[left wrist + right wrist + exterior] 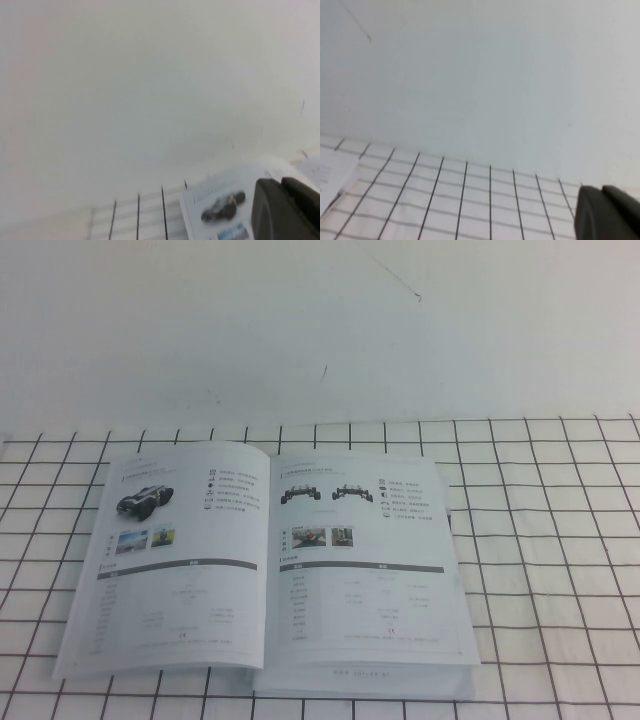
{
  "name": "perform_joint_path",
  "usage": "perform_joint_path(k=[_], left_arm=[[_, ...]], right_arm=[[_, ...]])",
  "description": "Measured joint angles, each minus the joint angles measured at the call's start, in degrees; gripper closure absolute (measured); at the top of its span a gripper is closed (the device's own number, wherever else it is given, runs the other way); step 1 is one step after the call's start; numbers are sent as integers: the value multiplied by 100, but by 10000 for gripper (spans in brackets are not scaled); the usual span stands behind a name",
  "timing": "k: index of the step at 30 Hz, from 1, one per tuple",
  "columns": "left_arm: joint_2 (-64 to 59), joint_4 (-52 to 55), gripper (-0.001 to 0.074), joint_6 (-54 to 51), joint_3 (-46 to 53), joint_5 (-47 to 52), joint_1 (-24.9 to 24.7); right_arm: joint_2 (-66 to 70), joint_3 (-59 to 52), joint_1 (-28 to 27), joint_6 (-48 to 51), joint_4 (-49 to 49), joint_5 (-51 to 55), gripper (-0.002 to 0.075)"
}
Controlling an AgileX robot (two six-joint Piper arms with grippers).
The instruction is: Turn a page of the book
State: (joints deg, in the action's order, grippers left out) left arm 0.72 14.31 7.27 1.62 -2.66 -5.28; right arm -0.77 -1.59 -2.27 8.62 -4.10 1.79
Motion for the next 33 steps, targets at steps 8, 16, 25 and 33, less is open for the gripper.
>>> perform_joint_path(k=[8,16,25,33], left_arm=[[0,841,738,-20,0,-2346,0],[0,991,738,114,0,-3765,0],[0,283,738,1899,0,-3644,0],[4,-352,738,2270,-1220,397,0]], right_arm=[[0,0,0,0,2,-1085,728],[0,0,0,-433,99,-2236,728],[0,0,0,-1407,-133,-2968,728],[0,769,0,-2160,-465,-435,728]])
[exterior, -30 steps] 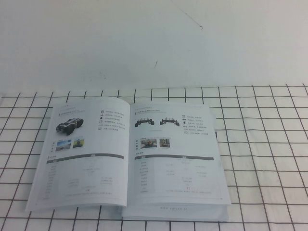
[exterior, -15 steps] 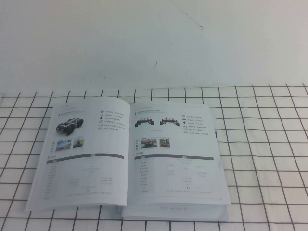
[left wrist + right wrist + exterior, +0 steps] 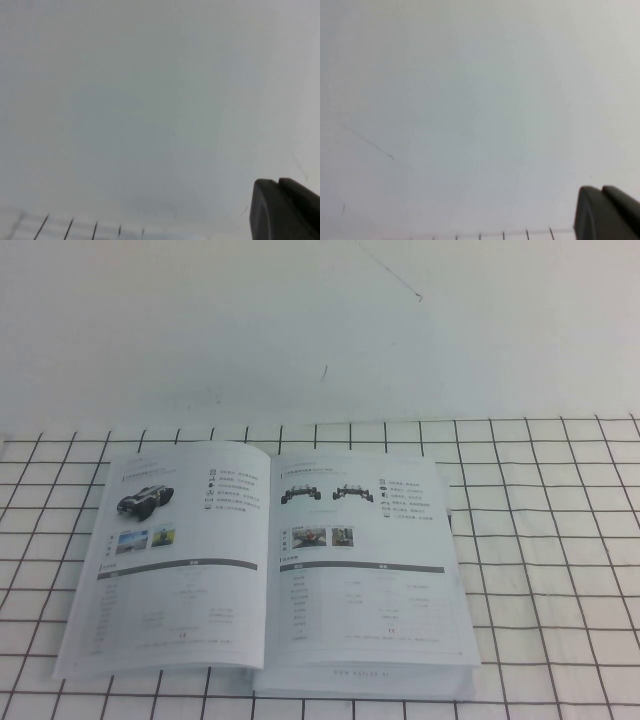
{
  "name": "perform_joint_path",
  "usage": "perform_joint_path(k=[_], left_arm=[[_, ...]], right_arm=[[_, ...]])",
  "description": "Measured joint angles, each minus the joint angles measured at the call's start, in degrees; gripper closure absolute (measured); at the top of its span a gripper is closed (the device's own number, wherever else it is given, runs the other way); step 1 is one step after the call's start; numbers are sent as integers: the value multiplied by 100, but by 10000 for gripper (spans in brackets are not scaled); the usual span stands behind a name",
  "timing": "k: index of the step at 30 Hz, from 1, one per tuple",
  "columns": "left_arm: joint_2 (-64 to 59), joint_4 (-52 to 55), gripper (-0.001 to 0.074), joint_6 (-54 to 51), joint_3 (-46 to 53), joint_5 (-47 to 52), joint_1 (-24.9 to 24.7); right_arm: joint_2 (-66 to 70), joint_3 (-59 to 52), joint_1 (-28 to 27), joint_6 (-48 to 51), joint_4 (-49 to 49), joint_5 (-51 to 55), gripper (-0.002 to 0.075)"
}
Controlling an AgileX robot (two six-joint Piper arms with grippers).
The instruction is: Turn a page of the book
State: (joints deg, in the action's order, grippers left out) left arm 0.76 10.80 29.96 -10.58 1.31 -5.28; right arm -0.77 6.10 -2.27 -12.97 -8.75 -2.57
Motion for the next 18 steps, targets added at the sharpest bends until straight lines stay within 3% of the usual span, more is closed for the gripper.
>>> perform_joint_path(k=[4,7,13,18], left_arm=[[-543,-86,738,108,-897,1884,0],[-1189,-98,738,-20,-1427,2567,0],[-2436,-105,738,-644,-1933,2802,0],[-3135,-319,738,-473,-1943,2737,0]], right_arm=[[71,750,0,-40,76,1837,728],[479,1269,0,338,338,2927,728],[1723,2078,8,1847,1357,3753,728],[2843,2595,8,2834,1985,4040,728]])
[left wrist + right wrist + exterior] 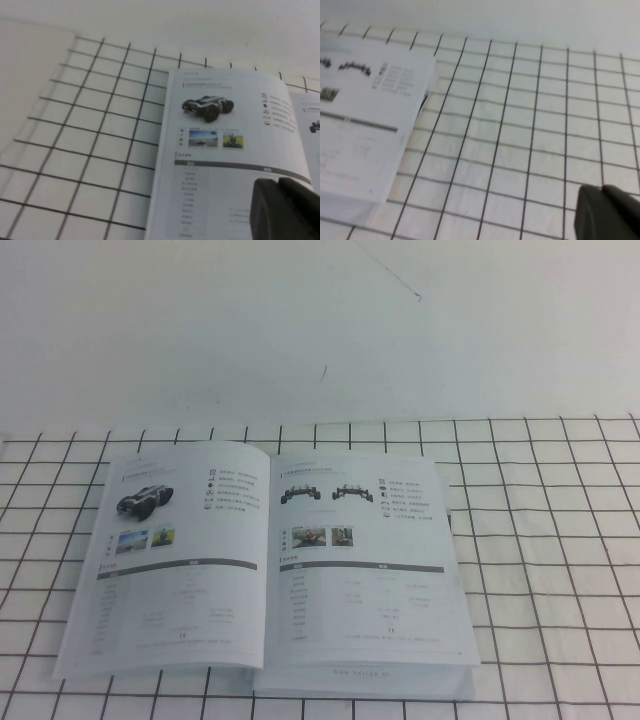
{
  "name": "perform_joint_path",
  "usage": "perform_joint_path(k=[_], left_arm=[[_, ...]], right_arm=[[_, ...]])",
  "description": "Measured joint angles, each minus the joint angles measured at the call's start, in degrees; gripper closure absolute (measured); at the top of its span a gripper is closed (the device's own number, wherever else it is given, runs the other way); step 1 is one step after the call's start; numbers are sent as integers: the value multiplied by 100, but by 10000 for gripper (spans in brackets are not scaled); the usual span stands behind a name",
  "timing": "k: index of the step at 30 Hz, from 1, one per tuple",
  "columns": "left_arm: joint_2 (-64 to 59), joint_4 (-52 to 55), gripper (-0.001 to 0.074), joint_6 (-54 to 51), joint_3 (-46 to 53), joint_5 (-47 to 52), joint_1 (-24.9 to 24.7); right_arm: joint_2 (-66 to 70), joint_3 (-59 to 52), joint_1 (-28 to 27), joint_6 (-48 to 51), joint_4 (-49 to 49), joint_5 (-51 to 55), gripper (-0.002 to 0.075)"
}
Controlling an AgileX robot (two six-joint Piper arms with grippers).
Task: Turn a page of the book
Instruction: Open the closed book
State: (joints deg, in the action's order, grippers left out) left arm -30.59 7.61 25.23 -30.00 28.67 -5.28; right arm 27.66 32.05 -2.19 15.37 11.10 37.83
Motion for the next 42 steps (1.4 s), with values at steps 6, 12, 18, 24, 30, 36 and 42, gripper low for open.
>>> perform_joint_path(k=[6,12,18,24,30,36,42], left_arm=[[-656,-1360,738,-231,-57,-369,0],[-1695,-3299,738,-2286,-634,-137,0],[-3017,-4707,738,-3993,-1296,261,0],[-4154,-5554,738,-4942,-1672,275,-19],[-5129,-5916,737,-5552,-1876,203,-327],[-5985,-6176,738,-5908,-1950,-101,-458],[-6612,-6378,738,-6127,-1963,-215,-472]], right_arm=[[1556,478,0,1102,601,806,728],[3061,773,0,1897,1033,1047,728],[4391,1056,83,2952,1996,999,728],[5192,1542,614,3221,2350,817,728],[5903,2165,1498,3155,2426,173,728],[6632,2689,1979,2828,2425,50,691],[7172,3044,2034,2653,2425,70,476]])
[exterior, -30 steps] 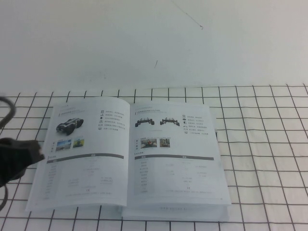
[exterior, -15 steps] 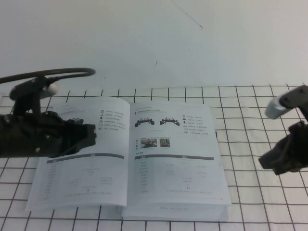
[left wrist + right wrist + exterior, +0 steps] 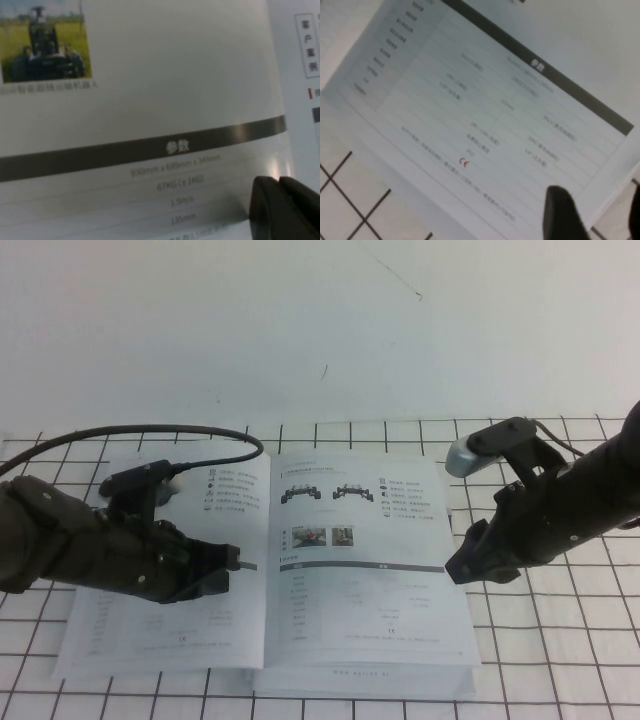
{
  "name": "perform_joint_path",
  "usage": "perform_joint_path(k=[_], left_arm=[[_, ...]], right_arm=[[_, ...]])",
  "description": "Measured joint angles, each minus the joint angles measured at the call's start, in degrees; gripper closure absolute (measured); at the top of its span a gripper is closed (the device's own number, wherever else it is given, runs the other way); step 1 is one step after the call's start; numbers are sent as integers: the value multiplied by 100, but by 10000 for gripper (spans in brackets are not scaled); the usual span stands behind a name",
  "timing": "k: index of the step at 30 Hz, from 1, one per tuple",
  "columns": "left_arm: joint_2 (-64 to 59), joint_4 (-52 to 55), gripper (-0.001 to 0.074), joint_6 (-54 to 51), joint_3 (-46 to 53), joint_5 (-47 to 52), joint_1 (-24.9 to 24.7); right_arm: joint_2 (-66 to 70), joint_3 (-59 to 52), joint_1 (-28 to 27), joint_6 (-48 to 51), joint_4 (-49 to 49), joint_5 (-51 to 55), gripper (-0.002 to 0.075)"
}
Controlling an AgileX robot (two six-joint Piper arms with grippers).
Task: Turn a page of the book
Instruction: Open the closed book
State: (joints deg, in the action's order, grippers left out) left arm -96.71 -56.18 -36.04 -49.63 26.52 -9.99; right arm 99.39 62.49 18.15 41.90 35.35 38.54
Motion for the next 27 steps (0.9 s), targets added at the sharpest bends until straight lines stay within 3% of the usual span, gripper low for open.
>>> perform_joint_path(k=[3,6,27], left_arm=[[-109,0,738,-35,0,-137,1],[-120,0,737,-35,0,-285,-12],[-609,0,738,-38,-23,-562,-12]], right_arm=[[206,145,0,-131,0,-56,376],[414,319,0,-433,0,-93,342],[1466,1068,0,-1184,-54,-59,328]])
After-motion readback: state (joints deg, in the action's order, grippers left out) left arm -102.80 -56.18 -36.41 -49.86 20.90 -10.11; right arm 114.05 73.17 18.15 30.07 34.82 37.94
